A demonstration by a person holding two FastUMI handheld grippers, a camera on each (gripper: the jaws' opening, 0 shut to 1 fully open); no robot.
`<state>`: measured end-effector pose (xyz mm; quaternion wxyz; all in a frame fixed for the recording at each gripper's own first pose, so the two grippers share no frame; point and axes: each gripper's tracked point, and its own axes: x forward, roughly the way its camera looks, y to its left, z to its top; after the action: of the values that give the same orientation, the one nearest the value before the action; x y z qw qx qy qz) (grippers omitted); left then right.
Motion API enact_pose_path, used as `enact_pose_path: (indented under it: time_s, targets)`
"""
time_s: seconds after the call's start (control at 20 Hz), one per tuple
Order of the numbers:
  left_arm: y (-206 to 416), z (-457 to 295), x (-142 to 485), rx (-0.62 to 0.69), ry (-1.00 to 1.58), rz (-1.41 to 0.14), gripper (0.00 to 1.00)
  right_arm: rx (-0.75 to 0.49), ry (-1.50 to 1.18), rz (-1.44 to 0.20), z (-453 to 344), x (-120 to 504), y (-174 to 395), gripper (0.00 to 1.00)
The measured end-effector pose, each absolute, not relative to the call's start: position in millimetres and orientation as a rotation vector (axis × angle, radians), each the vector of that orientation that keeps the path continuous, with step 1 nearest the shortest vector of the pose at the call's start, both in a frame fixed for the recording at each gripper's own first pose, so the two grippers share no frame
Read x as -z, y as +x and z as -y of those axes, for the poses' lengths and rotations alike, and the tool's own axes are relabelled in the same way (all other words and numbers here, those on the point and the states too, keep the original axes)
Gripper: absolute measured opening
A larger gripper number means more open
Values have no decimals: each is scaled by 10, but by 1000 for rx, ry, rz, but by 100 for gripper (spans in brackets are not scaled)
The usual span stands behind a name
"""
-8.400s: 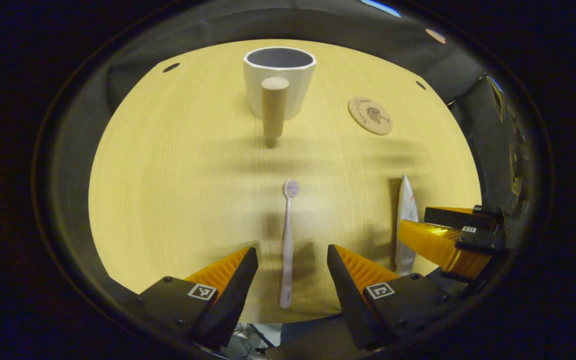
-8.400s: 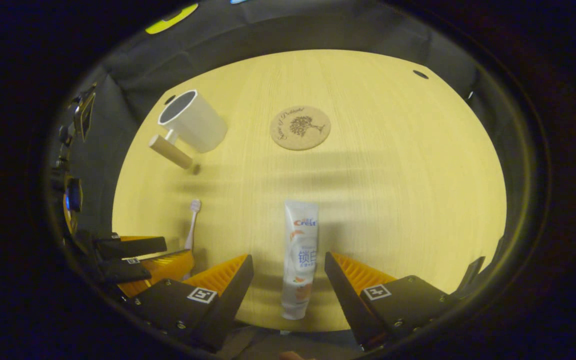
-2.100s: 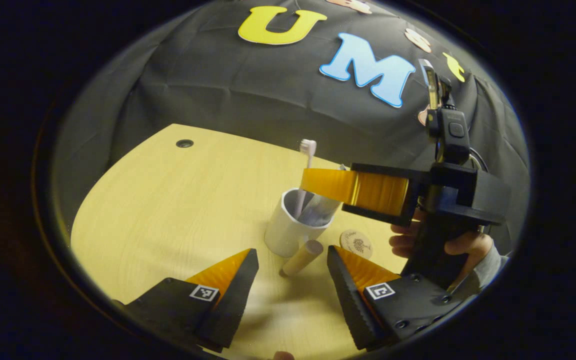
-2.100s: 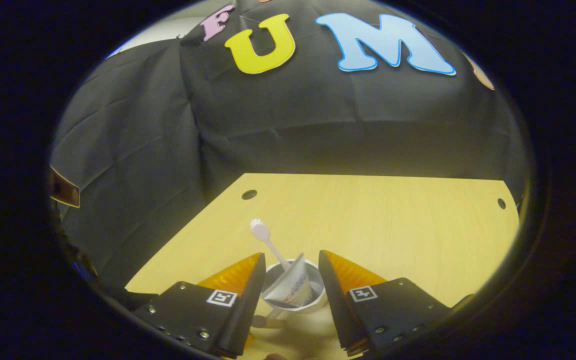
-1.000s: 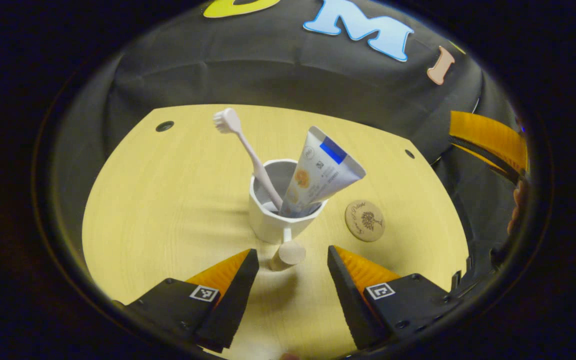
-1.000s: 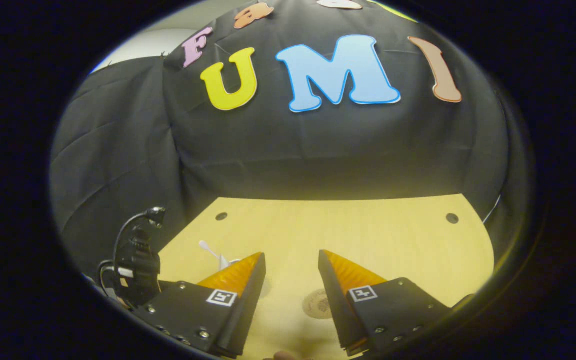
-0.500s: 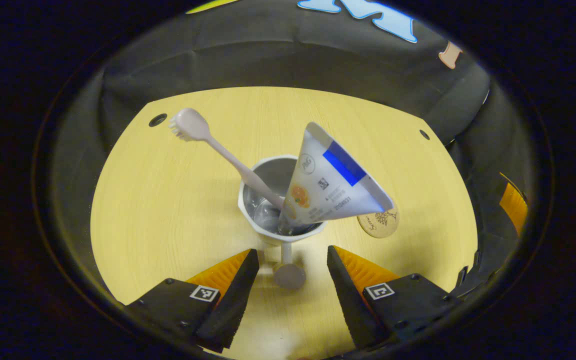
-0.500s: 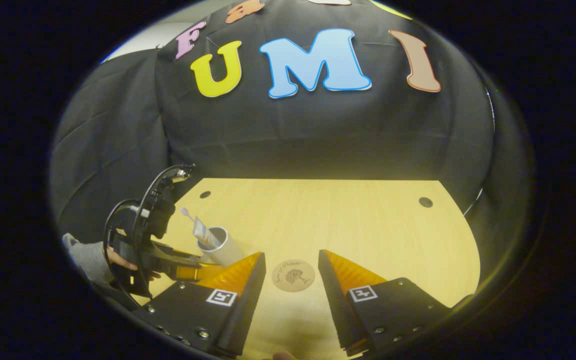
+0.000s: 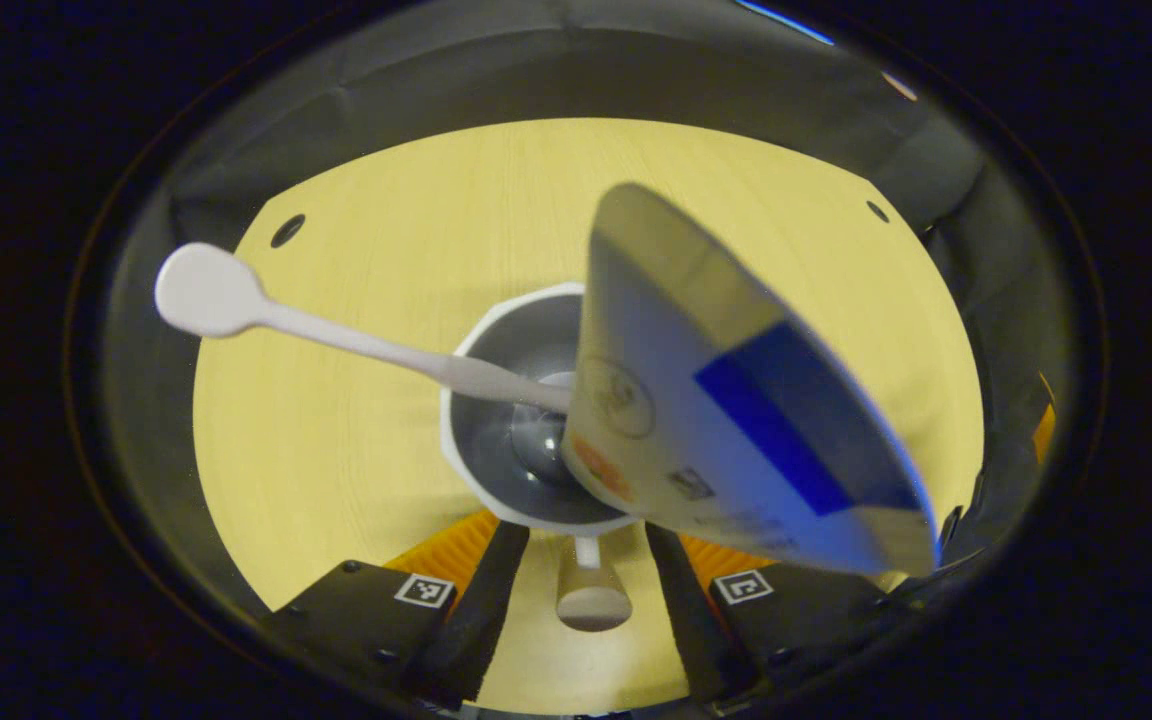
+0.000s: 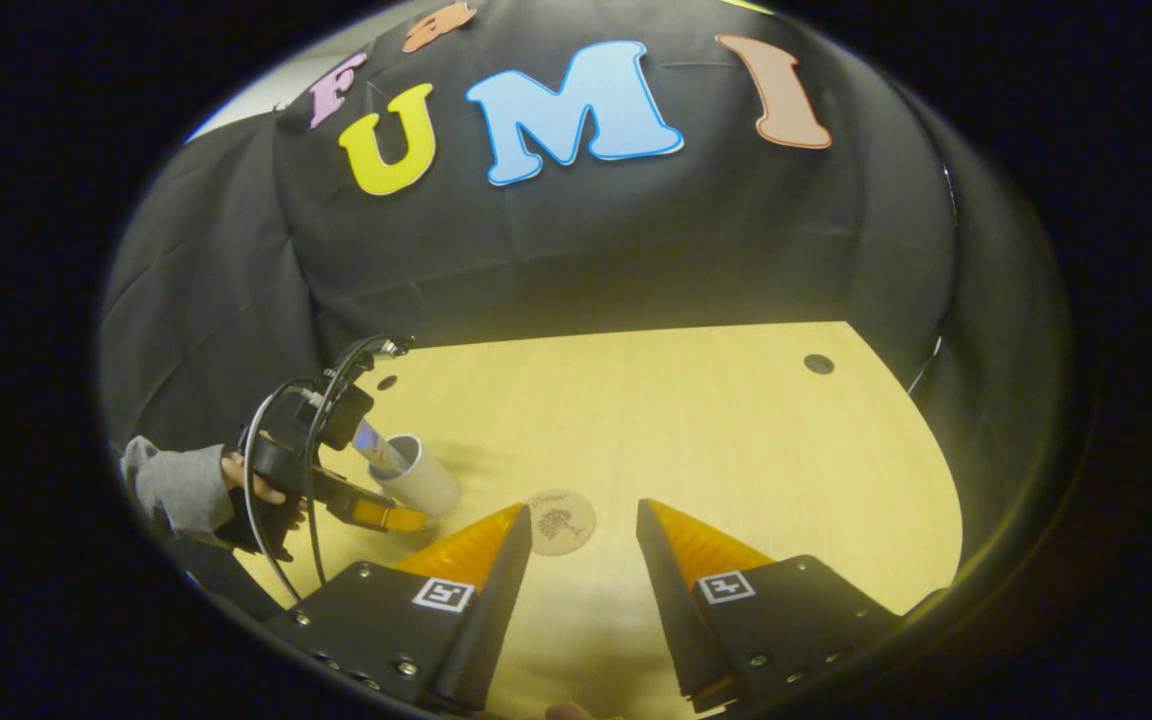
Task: Put the toothbrush and toothpaste on the desktop into the cup, then pick up the cup and place it on the coaster on the desktop.
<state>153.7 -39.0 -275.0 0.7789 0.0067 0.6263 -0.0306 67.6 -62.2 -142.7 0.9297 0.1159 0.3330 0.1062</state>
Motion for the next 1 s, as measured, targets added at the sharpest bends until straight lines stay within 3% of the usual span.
enact_pose_path:
  time_s: [0.1, 0.3, 0.35, 0.4, 0.45, 0.55, 0.7, 1.0]
  targets:
    - [1568, 373, 2791, 51, -1, -1363, 75, -210, 247, -691, 647, 1457, 657, 66]
    - [1581, 383, 2832, 36, -5, -1363, 54, -202, 247, -700, 683, 1485, 633, 66]
    - [1580, 385, 2826, 36, -4, -1364, 45, -199, 249, -701, 693, 1485, 619, 66]
    - [1590, 372, 2815, 30, -3, -1361, 45, -197, 251, -702, 698, 1482, 623, 66]
    - [1574, 376, 2810, 26, 3, -1359, 32, -191, 255, -703, 713, 1483, 627, 66]
    - [1574, 420, 2795, 21, 8, -1344, 32, -187, 263, -706, 713, 1498, 634, 66]
    - [1647, 443, 2777, 29, 33, -1304, 40, -179, 268, -704, 735, 1488, 622, 66]
    - [1679, 823, 2675, 108, 68, -1269, 37, -170, 276, -701, 764, 1466, 611, 66]
